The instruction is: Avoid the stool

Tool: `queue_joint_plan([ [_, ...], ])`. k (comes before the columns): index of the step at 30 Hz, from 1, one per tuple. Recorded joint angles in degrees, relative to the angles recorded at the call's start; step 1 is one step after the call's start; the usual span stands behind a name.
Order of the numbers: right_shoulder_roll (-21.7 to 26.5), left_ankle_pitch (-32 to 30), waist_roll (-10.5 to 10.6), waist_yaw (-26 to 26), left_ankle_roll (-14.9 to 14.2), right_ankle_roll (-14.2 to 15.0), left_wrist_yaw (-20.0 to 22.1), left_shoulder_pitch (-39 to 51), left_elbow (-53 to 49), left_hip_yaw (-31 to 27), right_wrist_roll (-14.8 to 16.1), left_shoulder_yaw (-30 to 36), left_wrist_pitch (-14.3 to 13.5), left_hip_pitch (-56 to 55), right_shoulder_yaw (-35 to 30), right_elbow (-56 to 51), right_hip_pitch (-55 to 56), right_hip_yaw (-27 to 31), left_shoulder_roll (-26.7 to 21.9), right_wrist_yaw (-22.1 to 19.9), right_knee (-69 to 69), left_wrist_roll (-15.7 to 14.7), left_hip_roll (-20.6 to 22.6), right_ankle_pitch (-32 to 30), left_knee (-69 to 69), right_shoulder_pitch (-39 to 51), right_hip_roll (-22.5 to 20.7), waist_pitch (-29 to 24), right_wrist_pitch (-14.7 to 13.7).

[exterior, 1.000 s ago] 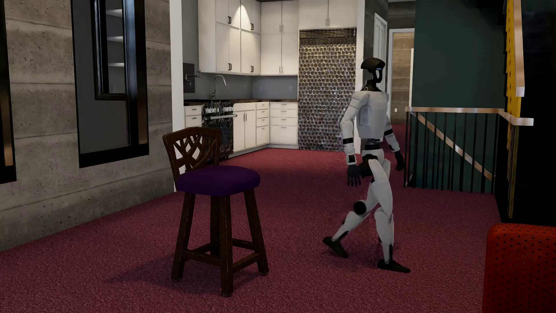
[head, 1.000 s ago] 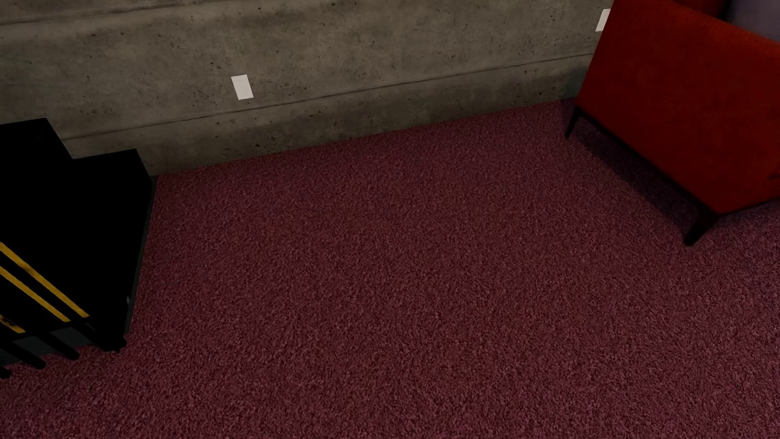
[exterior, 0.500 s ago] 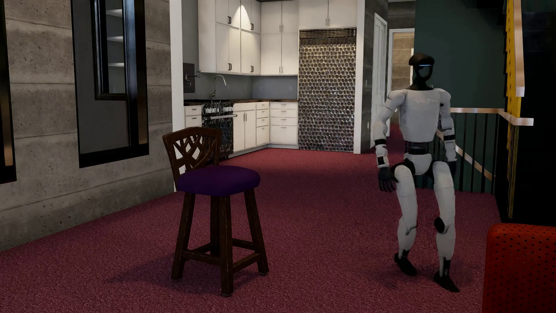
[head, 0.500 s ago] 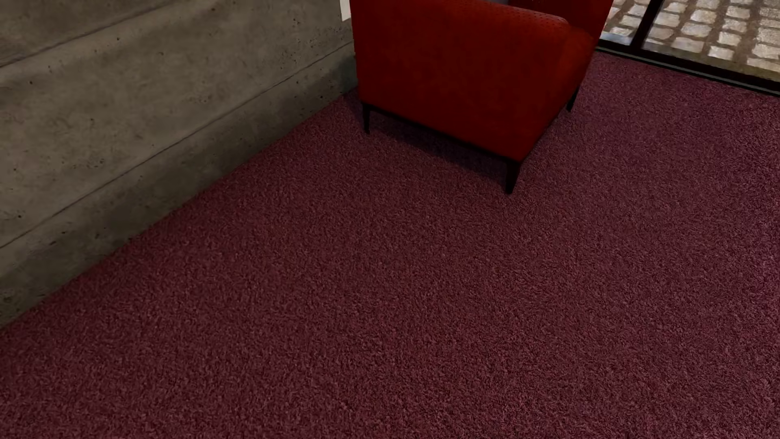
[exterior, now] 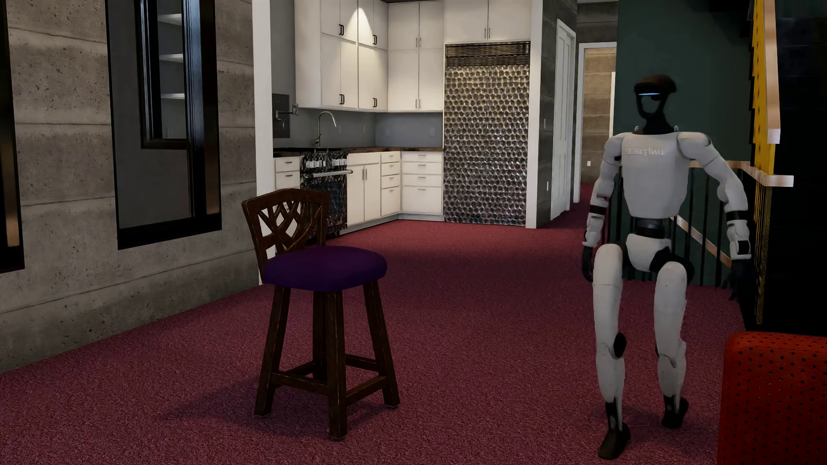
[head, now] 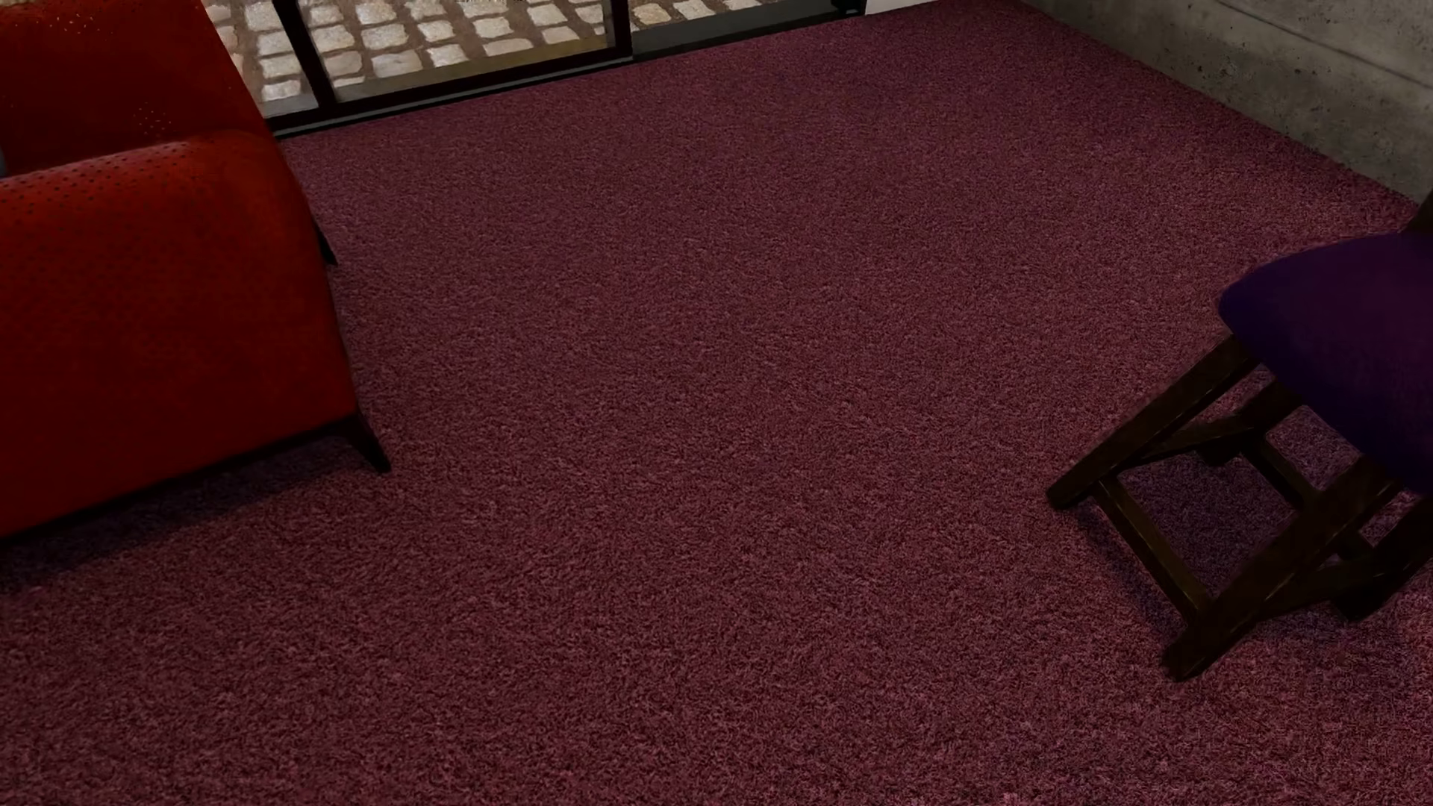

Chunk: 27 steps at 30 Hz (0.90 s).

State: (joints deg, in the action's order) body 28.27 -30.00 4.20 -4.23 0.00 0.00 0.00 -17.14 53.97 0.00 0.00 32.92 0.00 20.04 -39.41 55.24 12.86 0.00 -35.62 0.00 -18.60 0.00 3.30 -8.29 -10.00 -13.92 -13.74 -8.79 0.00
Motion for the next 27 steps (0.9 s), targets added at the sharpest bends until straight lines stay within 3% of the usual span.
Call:
queue_joint_plan([
  [1,-0.09,-0.77,-0.07,-0.5,0.0,0.0,0.0,1.14,0.08,0.0,0.0,-0.88,0.0,0.79,-1.52,1.23,-1.83,0.0,0.72,0.0,5.74,0.0,0.37,3.69,-0.04,0.03,-0.88,-0.01,0.0],
  [3,0.02,7.41,0.02,-1.58,0.0,0.0,0.0,2.07,-2.5,0.0,0.0,-4.99,0.0,1.52,-4.95,3.85,-2.25,0.0,2.96,0.0,6.51,0.0,0.69,6.8,3.47,-0.86,-0.28,0.94,0.0],
  [4,-0.03,32.83,0.52,-1.53,0.0,0.0,0.0,1.94,-4.57,0.0,0.0,-6.91,0.0,1.98,-6.95,5.41,-1.81,0.0,4.19,0.0,4.53,0.0,-0.17,8.63,-14.71,-1.31,-0.77,1.51,0.0],
  [5,-0.19,38.99,1.3,-0.55,0.0,0.0,0.0,1.72,-6.03,0.0,0.0,-7.92,0.0,1.94,-9.63,7.0,-0.81,0.0,5.52,0.0,0.48,0.0,-1.81,0.54,-18.38,-1.44,-1.58,2.27,0.0],
  [6,-0.48,34.55,1.44,0.34,0.0,0.0,0.0,1.35,-6.73,0.0,0.0,-7.84,0.0,1.5,-12.13,8.26,0.13,0.0,6.58,0.0,-1.92,0.0,-3.95,-17.18,-23.81,-1.21,-2.2,2.9,0.0],
  [7,-0.65,28.86,0.71,1.19,0.0,0.0,0.0,1.09,-6.64,0.0,0.0,-6.85,0.0,-0.73,-12.87,8.21,-1.08,0.0,7.25,0.0,-3.96,0.0,-6.04,-13.64,-31.44,-0.95,-2.6,3.18,0.0],
  [8,-0.55,24.92,0.44,1.63,0.0,0.0,0.0,1.65,-5.97,0.0,0.0,-5.02,0.0,-5.76,-10.95,6.68,-3.49,0.0,7.8,0.0,-3.3,0.0,-8.78,-5.45,-40.85,-0.68,-2.4,3.38,0.0],
  [11,0.37,30.21,0.34,5.22,0.0,0.0,0.0,3.09,-5.62,0.0,0.0,-2.19,0.0,-24.15,-1.4,0.24,-10.48,0.0,9.43,0.0,0.53,0.0,-11.19,13.75,-57.87,2.4,-2.17,4.2,0.0],
  [12,0.41,32.97,0.06,6.7,0.0,0.0,0.0,2.61,-6.23,0.0,0.0,-2.2,0.0,-29.91,1.36,-1.32,-12.79,0.0,9.44,0.0,0.41,0.0,-10.13,23.05,-56.74,4.0,-1.94,4.83,0.0],
  [15,0.64,34.54,-1.05,10.04,0.0,0.0,0.0,1.89,-6.25,0.0,0.0,-1.33,0.0,-41.5,8.65,-6.63,-17.45,0.0,8.38,0.0,4.55,0.0,-4.31,24.71,-35.09,7.0,0.07,6.73,0.0],
  [17,0.42,27.83,-1.77,11.37,0.0,0.0,0.0,1.65,-4.96,0.0,0.0,-0.93,0.0,-42.04,8.71,-7.8,-21.28,0.0,7.26,0.0,4.71,0.0,-1.63,26.62,-16.91,7.68,0.93,6.64,0.0],
  [19,-0.18,28.06,-3.11,12.44,0.0,0.0,0.0,0.85,-3.68,0.0,0.0,-1.05,0.0,-41.31,5.16,-5.62,-24.51,0.0,6.32,0.0,2.79,0.0,0.45,29.16,-4.02,7.3,0.89,6.82,0.0],
  [20,-0.44,21.63,-3.37,13.28,0.0,0.0,0.0,0.42,-2.7,0.0,0.0,-1.41,0.0,-41.7,2.98,-3.82,-26.11,0.0,6.34,0.0,1.65,0.0,1.02,28.94,-4.14,6.57,1.21,7.13,0.0],
  [21,-0.8,13.48,-3.72,14.6,0.0,0.0,0.0,-0.04,-1.53,0.0,0.0,-1.62,0.0,-41.31,0.45,-1.55,-26.75,0.0,6.59,0.0,-0.04,0.0,1.18,23.61,-3.91,5.66,1.84,7.63,0.0],
  [22,-1.5,25.05,-5.08,15.6,0.0,0.0,0.0,-0.23,0.29,0.0,0.0,-0.59,0.0,-41.08,-2.66,1.34,-25.41,0.0,7.02,0.0,-3.71,0.0,1.96,17.85,-11.61,4.99,3.47,8.33,0.0],
  [23,-2.4,28.78,-6.45,15.19,0.0,0.0,0.0,-0.13,2.63,0.0,0.0,1.98,0.0,-41.09,-6.21,4.26,-22.26,0.0,7.29,0.0,-9.32,0.0,3.28,9.21,-13.76,4.54,5.83,8.93,0.0],
  [24,-2.89,30.88,-6.77,14.32,0.0,0.0,0.0,-0.25,4.17,0.0,0.0,4.76,0.0,-38.38,-8.52,5.85,-18.5,0.0,7.29,0.0,-17.31,0.0,4.09,0.52,-14.41,3.71,8.5,8.57,0.0],
  [26,-1.92,36.07,-5.69,13.38,0.0,0.0,0.0,-2.11,2.58,0.0,0.0,7.47,0.0,-25.85,-7.81,3.52,-12.45,0.0,6.9,0.0,-36.23,0.0,4.4,-7.22,-12.77,1.61,10.32,4.53,0.0],
  [27,-1.46,34.41,-4.77,10.95,0.0,0.0,0.0,-2.76,1.62,0.0,0.0,7.22,0.0,-19.74,-5.51,1.73,-9.53,0.0,7.05,0.0,-41.37,0.0,4.64,-10.06,-11.86,0.96,10.23,2.9,0.0],
])
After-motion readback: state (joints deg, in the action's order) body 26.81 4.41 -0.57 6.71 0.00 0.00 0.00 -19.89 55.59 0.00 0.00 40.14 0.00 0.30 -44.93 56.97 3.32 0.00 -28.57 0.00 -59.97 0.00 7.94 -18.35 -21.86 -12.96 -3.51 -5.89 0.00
